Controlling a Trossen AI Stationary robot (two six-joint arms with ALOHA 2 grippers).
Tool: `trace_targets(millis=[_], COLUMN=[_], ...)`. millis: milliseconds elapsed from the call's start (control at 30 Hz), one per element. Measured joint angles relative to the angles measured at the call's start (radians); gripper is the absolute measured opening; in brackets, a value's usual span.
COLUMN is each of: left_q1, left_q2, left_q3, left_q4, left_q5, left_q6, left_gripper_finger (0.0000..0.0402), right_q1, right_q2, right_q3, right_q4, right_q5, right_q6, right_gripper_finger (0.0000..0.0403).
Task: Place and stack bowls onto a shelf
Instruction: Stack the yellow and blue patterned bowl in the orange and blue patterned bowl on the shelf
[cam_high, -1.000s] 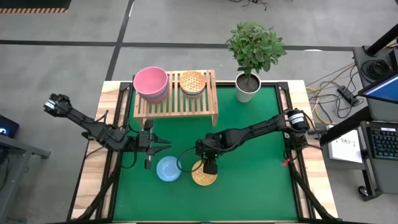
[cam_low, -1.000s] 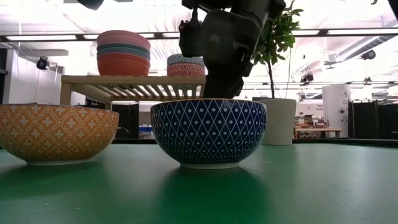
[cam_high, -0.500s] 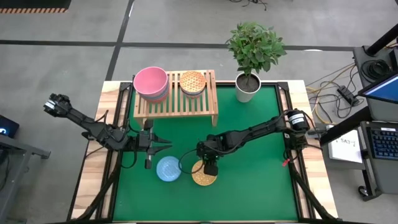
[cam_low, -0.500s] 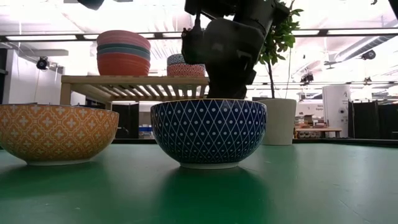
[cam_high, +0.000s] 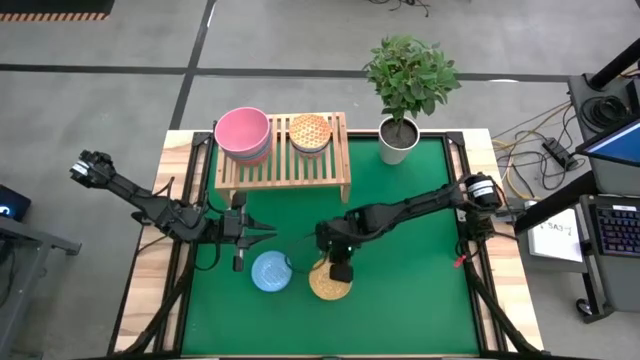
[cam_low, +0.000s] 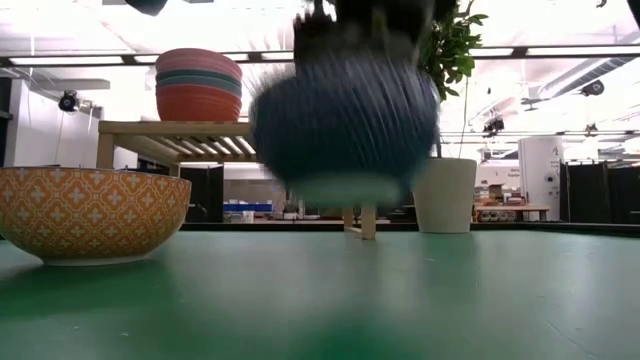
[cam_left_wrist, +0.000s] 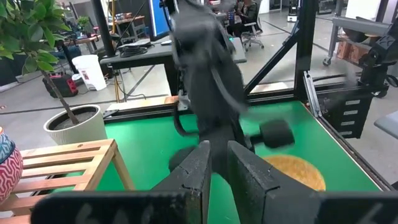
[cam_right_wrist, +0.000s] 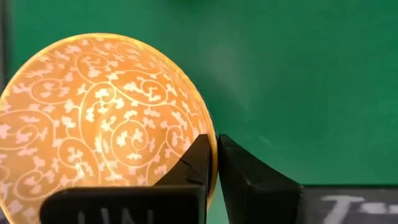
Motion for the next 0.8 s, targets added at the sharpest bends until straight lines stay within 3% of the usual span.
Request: trace_targets(millis=[167, 500, 800], left_q1=[0.000, 0.000, 0.000], left_q2=[0.000, 0.000, 0.000], left_q3=[0.000, 0.000, 0.000], left_q4=[0.011, 0.013, 0.016], left_q5=[0.000, 0.000, 0.000], left_q6=[0.000, 0.004, 0.004], left_gripper_finger=[0.0036, 0.0036, 0.0036], right_q1=[-0.062, -0.293, -0.472], right_q2=[-0.045, -0.054, -0.038], right_q3=[0.168, 0.663, 0.816], right_q4=[-0.157, -0.420, -0.417], right_q5=[-0.012, -0.013, -0.007], right_q6=[0.002, -0.007, -0.077], right_gripper_finger=[0.0011, 0.0010, 0.0011])
